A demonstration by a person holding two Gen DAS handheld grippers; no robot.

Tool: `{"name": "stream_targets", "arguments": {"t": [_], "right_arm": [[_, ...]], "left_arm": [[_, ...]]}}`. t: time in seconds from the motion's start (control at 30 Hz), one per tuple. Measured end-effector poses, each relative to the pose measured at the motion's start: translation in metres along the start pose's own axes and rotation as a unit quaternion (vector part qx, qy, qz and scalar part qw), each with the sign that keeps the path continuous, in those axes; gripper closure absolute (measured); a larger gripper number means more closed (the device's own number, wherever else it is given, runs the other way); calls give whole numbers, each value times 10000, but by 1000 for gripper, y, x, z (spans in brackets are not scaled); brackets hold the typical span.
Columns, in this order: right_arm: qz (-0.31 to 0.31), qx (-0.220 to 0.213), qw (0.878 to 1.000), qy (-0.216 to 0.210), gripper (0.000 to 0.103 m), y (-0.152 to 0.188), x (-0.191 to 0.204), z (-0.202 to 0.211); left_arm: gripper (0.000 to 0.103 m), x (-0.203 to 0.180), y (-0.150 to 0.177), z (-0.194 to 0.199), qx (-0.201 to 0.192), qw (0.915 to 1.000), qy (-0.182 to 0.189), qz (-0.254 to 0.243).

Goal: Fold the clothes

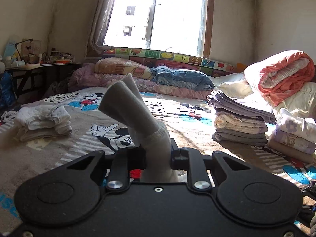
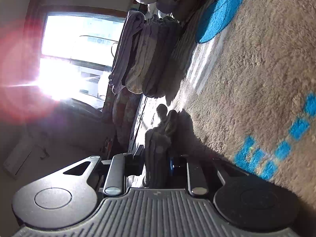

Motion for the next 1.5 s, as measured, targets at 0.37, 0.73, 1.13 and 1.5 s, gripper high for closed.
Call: {"name": "stream_targets", "arguments": {"t": [0.37, 0.73, 1.13, 1.5], "right_arm": [[-735, 120, 9969, -242, 73, -9, -6, 2], [-872, 53, 9957, -292, 57, -20, 3, 9], [2232, -624, 9728, -53, 48, -7, 82, 24], [5399, 90, 8403, 479, 50, 90, 112, -31]], "left_arm": [[86, -162, 20, -28, 13, 9563, 167, -2921], [87, -236, 57, -53, 204, 9166, 148, -3990], [49, -180, 26, 2, 88, 9564, 677, -2839], [69, -79, 18, -33, 215, 9900, 1105, -848]]}}
Point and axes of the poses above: each gripper's, at about its wrist camera, not at the fingertips, and z roughly against the way its jaws point, x to its left, y to its underside, the point moved 4 cm from there along -z, roughly the way its jaws point, and after that the axes turned 11 degrees about -z, right-handed, at the moved point
